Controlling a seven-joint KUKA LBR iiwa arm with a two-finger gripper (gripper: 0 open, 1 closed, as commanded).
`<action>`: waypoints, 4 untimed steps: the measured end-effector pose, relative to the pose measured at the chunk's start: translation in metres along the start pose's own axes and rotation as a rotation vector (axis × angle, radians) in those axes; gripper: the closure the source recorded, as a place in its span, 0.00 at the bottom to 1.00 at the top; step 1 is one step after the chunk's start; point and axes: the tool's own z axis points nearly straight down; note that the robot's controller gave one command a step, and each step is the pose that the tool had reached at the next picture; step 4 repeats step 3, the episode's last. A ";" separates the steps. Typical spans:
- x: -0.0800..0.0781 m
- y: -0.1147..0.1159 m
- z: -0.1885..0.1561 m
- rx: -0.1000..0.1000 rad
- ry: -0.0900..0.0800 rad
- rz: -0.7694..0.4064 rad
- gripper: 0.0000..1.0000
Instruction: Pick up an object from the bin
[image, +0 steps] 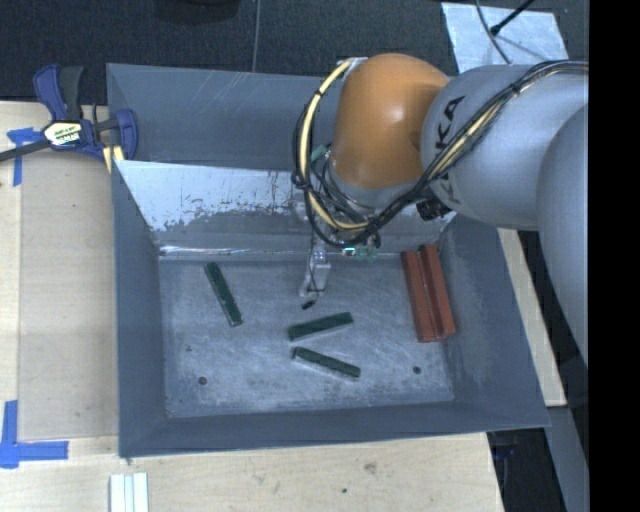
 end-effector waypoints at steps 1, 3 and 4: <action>0.072 -0.077 0.092 0.001 -0.001 -0.199 0.00; 0.074 -0.073 -0.049 0.002 -0.012 -0.396 1.00; 0.074 -0.073 -0.049 0.002 -0.012 -0.396 1.00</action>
Offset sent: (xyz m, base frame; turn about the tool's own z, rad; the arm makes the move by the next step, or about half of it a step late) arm -0.0711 -0.0745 -0.0901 -0.2033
